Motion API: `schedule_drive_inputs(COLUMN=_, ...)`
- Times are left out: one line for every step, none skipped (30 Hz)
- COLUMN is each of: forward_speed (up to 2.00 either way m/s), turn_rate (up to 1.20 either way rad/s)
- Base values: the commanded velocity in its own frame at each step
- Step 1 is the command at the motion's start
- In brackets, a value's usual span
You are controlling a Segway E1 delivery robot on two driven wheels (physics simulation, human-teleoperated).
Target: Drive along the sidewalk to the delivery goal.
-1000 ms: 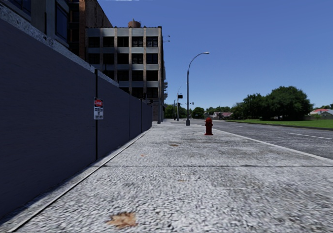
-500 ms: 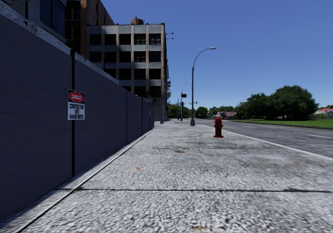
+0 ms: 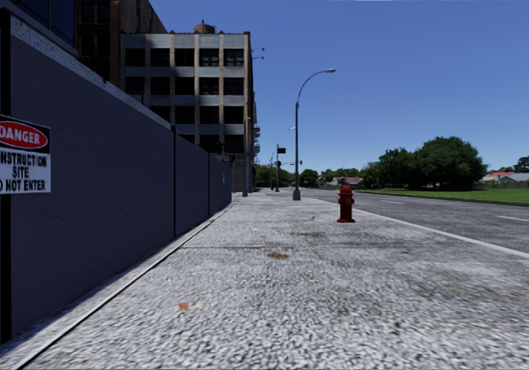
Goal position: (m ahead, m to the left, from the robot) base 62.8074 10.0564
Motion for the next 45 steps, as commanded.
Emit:
schedule_drive_inputs(forward_speed=1.74, turn_rate=0.0)
schedule_drive_inputs(forward_speed=1.74, turn_rate=0.0)
schedule_drive_inputs(forward_speed=1.73, turn_rate=0.0)
schedule_drive_inputs(forward_speed=1.72, turn_rate=0.0)
schedule_drive_inputs(forward_speed=1.71, turn_rate=0.0)
schedule_drive_inputs(forward_speed=1.71, turn_rate=0.0)
schedule_drive_inputs(forward_speed=1.7, turn_rate=0.0)
schedule_drive_inputs(forward_speed=1.7, turn_rate=0.0)
schedule_drive_inputs(forward_speed=1.7, turn_rate=0.0)
schedule_drive_inputs(forward_speed=1.7, turn_rate=0.0)
schedule_drive_inputs(forward_speed=1.7, turn_rate=0.0)
schedule_drive_inputs(forward_speed=1.7, turn_rate=0.0)
schedule_drive_inputs(forward_speed=1.7, turn_rate=0.0)
schedule_drive_inputs(forward_speed=1.7, turn_rate=0.0)
schedule_drive_inputs(forward_speed=1.7, turn_rate=0.0)
schedule_drive_inputs(forward_speed=1.7, turn_rate=0.0)
schedule_drive_inputs(forward_speed=1.71, turn_rate=0.0)
schedule_drive_inputs(forward_speed=1.71, turn_rate=0.0)
schedule_drive_inputs(forward_speed=1.72, turn_rate=0.0)
schedule_drive_inputs(forward_speed=1.72, turn_rate=0.0)
schedule_drive_inputs(forward_speed=1.72, turn_rate=0.0)
schedule_drive_inputs(forward_speed=1.72, turn_rate=0.0)
schedule_drive_inputs(forward_speed=1.72, turn_rate=0.0)
schedule_drive_inputs(forward_speed=1.72, turn_rate=0.0)
schedule_drive_inputs(forward_speed=1.72, turn_rate=0.0)
schedule_drive_inputs(forward_speed=1.72, turn_rate=0.0)
schedule_drive_inputs(forward_speed=1.72, turn_rate=0.0)
schedule_drive_inputs(forward_speed=1.72, turn_rate=0.0)
schedule_drive_inputs(forward_speed=1.73, turn_rate=0.0)
schedule_drive_inputs(forward_speed=1.75, turn_rate=0.0)
schedule_drive_inputs(forward_speed=1.8, turn_rate=0.0)
schedule_drive_inputs(forward_speed=1.8, turn_rate=0.0)
schedule_drive_inputs(forward_speed=1.82, turn_rate=0.0)
schedule_drive_inputs(forward_speed=1.85, turn_rate=0.0)
schedule_drive_inputs(forward_speed=1.85, turn_rate=0.0)
schedule_drive_inputs(forward_speed=1.85, turn_rate=0.0)
schedule_drive_inputs(forward_speed=1.85, turn_rate=0.0)
schedule_drive_inputs(forward_speed=1.85, turn_rate=0.0)
schedule_drive_inputs(forward_speed=1.85, turn_rate=0.0)
schedule_drive_inputs(forward_speed=1.85, turn_rate=0.0)
schedule_drive_inputs(forward_speed=1.86, turn_rate=0.0)
schedule_drive_inputs(forward_speed=1.86, turn_rate=0.0)
schedule_drive_inputs(forward_speed=1.86, turn_rate=0.0)
schedule_drive_inputs(forward_speed=1.86, turn_rate=0.0)
schedule_drive_inputs(forward_speed=1.86, turn_rate=0.0)
